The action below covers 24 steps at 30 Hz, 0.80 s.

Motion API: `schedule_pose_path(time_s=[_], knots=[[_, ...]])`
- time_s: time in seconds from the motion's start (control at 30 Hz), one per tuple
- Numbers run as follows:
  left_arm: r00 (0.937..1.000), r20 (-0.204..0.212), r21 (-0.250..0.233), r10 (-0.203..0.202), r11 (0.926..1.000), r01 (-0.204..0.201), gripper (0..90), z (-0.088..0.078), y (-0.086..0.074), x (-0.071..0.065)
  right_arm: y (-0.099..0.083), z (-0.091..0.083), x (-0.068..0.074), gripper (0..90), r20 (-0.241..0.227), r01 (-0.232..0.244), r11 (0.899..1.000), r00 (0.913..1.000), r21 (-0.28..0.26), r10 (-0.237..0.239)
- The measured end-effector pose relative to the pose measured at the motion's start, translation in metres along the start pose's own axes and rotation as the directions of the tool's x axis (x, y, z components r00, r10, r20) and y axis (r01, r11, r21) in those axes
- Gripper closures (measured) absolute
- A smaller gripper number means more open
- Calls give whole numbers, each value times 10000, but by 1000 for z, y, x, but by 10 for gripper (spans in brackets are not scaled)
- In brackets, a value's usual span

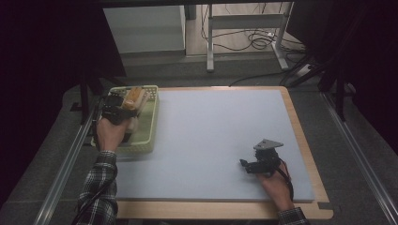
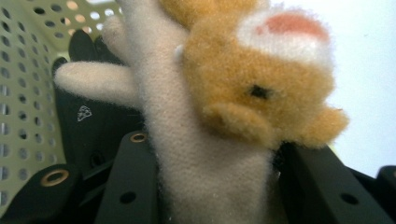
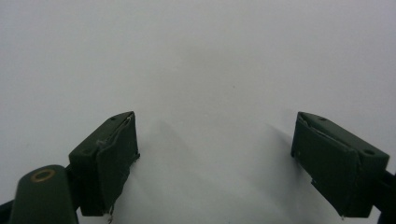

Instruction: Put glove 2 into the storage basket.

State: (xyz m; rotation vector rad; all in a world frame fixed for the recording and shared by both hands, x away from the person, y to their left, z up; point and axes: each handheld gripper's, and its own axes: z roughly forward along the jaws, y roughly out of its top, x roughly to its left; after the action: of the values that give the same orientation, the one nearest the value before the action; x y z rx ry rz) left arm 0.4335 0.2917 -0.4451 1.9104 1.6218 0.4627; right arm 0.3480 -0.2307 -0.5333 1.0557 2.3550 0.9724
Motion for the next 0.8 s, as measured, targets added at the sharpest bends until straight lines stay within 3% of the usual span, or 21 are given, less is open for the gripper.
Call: schedule_pose_path(time_s=[0.23, 0.43, 0.73, 0.8], knots=[[9993, -367, 750, 71, 9972, -43, 605, 28, 6, 1, 0, 0, 0, 142, -2, 3, 10000, 10000, -5, -3], [9979, -560, 1513, 321, 9882, -233, 602, 51, 12, -7, 0, 0, 0, 142, -7, -1, 10000, 10000, -6, 1], [9985, -340, 2207, 420, 9748, -335, 570, 76, 16, -21, 0, 0, 0, 142, -14, -3, 10000, 10000, -10, 3], [9999, 33, 2440, 159, 9696, -163, 509, 82, 15, -21, 0, 0, 0, 142, -16, -6, 10000, 10000, -11, 6]])
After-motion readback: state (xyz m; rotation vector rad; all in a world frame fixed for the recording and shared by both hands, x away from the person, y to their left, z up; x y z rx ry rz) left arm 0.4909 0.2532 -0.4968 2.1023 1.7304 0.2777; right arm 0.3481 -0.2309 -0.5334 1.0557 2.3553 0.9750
